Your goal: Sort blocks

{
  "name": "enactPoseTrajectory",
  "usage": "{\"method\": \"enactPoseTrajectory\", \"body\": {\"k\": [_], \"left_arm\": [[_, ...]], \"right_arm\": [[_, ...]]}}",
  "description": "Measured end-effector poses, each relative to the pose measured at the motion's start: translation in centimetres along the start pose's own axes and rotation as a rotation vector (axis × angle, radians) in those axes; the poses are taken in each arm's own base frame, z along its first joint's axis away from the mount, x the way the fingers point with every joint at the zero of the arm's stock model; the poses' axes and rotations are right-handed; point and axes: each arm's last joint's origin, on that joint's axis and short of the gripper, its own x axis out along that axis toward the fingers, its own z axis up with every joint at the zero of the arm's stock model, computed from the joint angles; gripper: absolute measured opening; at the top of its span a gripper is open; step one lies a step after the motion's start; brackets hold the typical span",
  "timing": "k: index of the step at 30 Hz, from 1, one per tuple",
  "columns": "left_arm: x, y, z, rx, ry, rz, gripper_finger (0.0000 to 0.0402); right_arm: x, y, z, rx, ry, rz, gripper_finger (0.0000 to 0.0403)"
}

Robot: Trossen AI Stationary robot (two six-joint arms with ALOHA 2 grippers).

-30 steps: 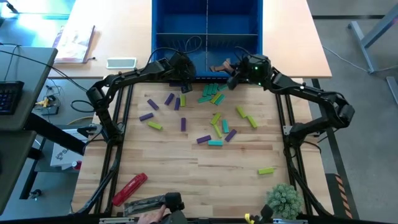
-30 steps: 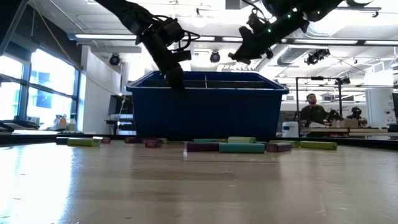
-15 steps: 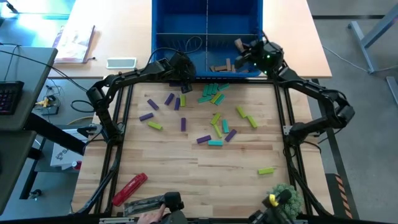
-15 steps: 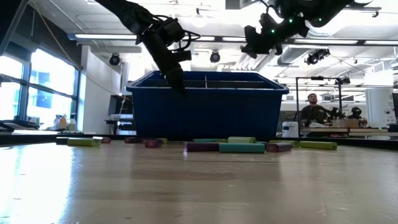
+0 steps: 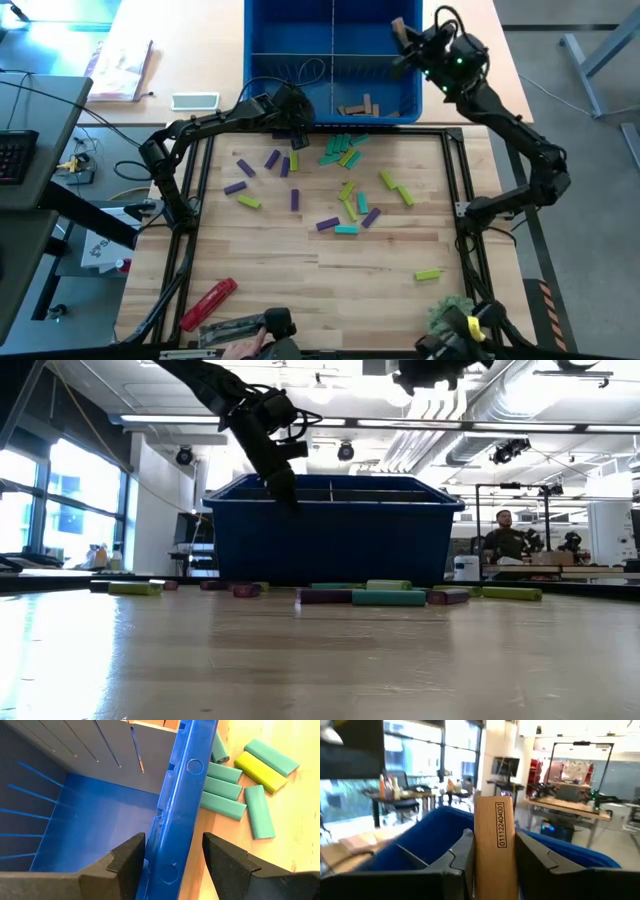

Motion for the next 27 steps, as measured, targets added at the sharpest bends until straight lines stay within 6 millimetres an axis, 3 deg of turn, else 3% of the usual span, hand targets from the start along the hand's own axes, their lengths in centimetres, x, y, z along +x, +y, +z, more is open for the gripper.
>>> {"method": "enactPoseTrajectory", "body": {"k": [4, 10, 13, 17, 22, 27], "left_arm": [[0.0, 0.0, 0.0, -0.001, -0.005, 0.003, 0.018], [0.0, 0.0, 0.1, -0.003, -0.01, 0.004, 0.018], [0.0, 0.0, 0.1, -0.003, -0.011, 0.003, 0.018], [0.0, 0.0, 0.1, -0.003, -0.012, 0.002, 0.018], [0.0, 0.1, 0.1, -0.003, -0.014, 0.003, 0.018], [0.0, 0.1, 0.1, -0.004, -0.015, 0.003, 0.018]], "right_arm": [[1.2, -0.4, -2.5, -0.008, 0.13, -0.005, 0.0088], [4.4, 0.1, -9.2, -0.011, 0.329, -0.005, 0.009], [5.6, 0.5, -12.1, -0.029, 0.437, 0.01, 0.0112], [6.1, 0.8, -14.3, 0.054, 0.545, -0.003, 0.0152], [5.1, 0.7, -13.7, 0.127, 0.586, -0.011, 0.02], [2.8, 0.5, -9.6, 0.223, 0.484, 0.041, 0.0219]]}}
